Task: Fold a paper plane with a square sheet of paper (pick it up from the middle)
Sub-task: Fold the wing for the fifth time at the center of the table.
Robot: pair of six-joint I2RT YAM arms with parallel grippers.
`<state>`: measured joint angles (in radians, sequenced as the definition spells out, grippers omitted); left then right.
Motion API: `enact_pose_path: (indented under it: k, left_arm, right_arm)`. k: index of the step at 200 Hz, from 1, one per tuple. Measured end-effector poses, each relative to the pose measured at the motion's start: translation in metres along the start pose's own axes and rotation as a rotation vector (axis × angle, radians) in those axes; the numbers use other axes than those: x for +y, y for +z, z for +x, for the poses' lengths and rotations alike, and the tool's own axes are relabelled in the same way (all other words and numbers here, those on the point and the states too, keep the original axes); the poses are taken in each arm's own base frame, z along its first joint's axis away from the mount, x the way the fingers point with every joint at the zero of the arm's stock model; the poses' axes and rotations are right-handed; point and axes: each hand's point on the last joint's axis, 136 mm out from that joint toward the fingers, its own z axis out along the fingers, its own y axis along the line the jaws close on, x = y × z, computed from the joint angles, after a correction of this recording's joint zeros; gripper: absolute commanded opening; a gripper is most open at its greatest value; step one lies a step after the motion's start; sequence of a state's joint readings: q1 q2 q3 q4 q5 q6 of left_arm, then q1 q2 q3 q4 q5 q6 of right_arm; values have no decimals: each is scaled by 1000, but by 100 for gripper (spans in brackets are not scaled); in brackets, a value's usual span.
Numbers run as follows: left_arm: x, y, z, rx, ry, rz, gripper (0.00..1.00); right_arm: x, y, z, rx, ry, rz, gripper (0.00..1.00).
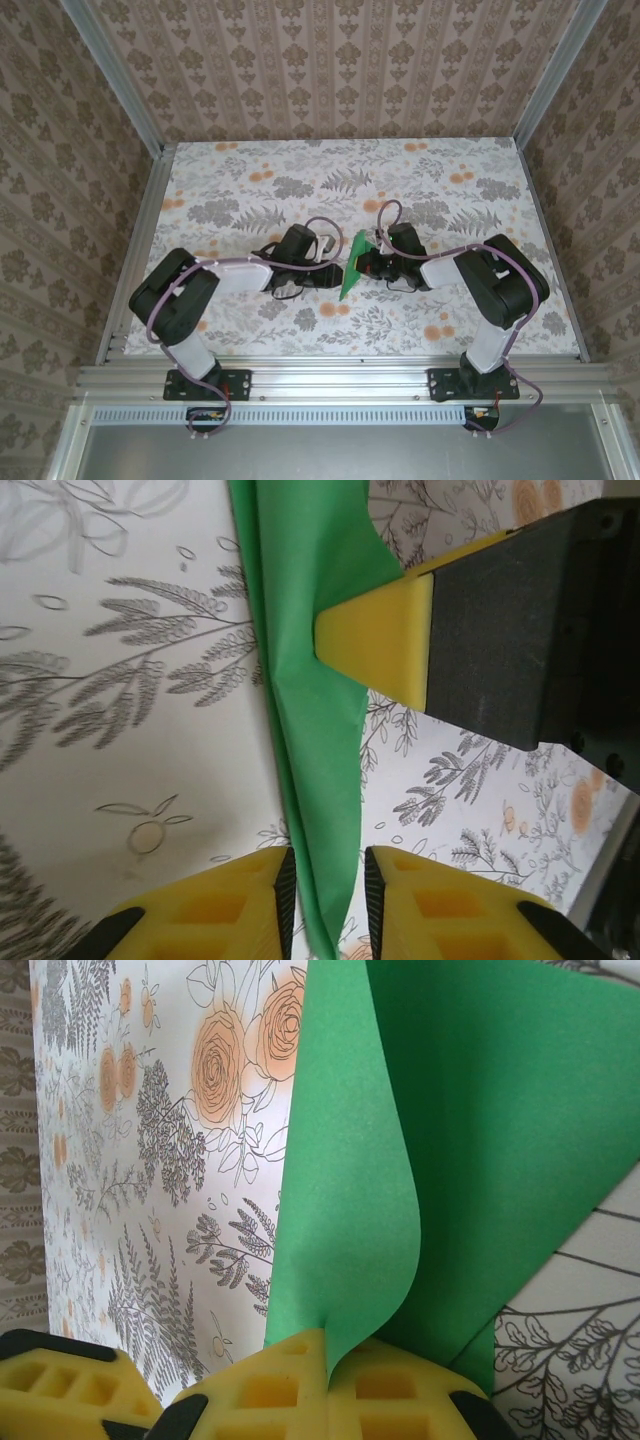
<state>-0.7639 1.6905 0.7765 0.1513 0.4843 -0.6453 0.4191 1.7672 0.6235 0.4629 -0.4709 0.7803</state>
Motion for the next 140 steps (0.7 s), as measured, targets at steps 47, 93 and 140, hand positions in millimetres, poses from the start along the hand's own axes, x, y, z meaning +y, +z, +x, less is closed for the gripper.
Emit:
enact_pose_path:
  k: [47,93,140]
  left_arm:
    - [-13,9,-14,-3,-28,57,18]
    - [-4,22,-10,27,-48,44,16]
    - [-2,25,-6,42,-53,45,16]
  right_arm:
    - [0,0,0,-2,-2,-2,0]
    - [0,0,0,-3,-2,-3,0]
    - [0,0,0,-2,-2,-5,1]
